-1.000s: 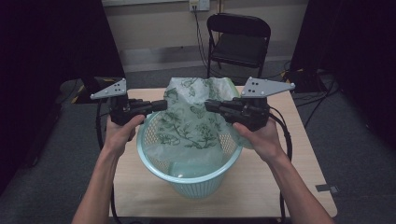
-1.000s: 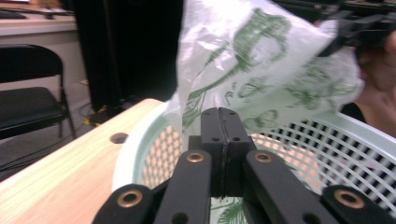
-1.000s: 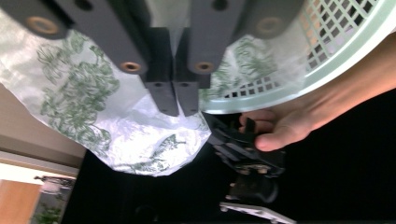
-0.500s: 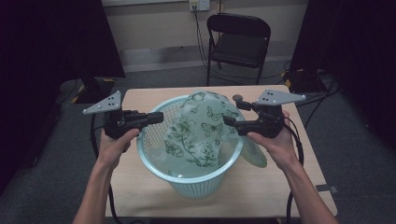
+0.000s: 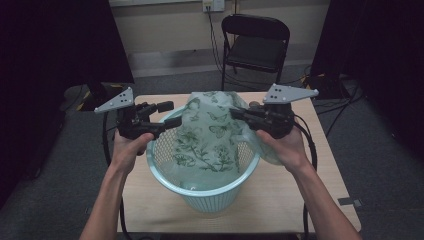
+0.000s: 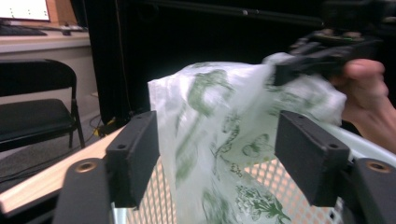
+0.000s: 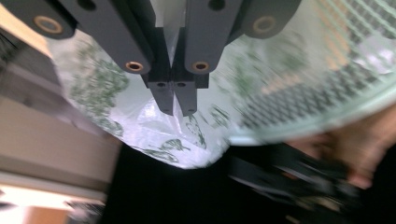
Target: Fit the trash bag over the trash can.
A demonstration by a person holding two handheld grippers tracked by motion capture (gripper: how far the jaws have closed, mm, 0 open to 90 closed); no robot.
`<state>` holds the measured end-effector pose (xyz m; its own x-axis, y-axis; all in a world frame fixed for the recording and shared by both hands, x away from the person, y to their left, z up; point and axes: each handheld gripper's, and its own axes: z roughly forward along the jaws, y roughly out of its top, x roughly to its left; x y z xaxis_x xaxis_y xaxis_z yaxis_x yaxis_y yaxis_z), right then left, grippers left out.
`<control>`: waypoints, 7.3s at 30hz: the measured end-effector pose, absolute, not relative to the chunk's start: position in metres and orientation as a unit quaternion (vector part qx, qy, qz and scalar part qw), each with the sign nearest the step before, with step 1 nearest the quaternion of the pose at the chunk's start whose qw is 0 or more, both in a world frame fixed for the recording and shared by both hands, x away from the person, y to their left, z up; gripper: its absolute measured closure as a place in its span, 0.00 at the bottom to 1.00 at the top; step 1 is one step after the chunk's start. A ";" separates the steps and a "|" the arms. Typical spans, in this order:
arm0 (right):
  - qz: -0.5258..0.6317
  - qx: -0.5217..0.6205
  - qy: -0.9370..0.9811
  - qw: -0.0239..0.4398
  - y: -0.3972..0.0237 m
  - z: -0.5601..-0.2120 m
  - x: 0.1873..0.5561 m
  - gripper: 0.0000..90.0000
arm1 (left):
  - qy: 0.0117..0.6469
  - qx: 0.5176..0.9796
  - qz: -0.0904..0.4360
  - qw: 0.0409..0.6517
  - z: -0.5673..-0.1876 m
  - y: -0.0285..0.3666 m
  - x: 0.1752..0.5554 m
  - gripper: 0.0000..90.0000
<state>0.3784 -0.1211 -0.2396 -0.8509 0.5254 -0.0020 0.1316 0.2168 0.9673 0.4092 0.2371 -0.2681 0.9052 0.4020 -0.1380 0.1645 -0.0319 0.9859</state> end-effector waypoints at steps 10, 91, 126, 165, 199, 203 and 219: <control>0.591 0.160 0.776 0.152 -0.080 -0.219 0.369 0.95 | 0.160 0.727 0.111 0.659 -0.261 0.242 0.405 1.00; 0.607 0.205 0.762 0.094 -0.144 -0.246 0.390 1.00 | 0.233 0.692 0.166 0.663 -0.263 0.262 0.400 0.45; 0.614 0.279 0.731 0.109 -0.128 -0.242 0.438 1.00 | 0.201 0.698 0.151 0.671 -0.249 0.243 0.383 0.38; 0.638 0.175 0.743 0.104 -0.085 -0.210 0.387 0.66 | 0.156 0.727 0.166 0.647 -0.271 0.245 0.381 1.00; 0.628 0.200 0.748 0.070 -0.044 -0.219 0.395 0.62 | 0.163 0.725 0.173 0.647 -0.271 0.239 0.382 1.00; 0.629 0.186 0.752 0.060 -0.042 -0.224 0.392 0.59 | 0.168 0.725 0.173 0.646 -0.270 0.240 0.384 1.00; 0.626 0.188 0.752 0.082 -0.037 -0.224 0.400 1.00 | 0.165 0.707 0.178 0.664 -0.258 0.236 0.378 0.53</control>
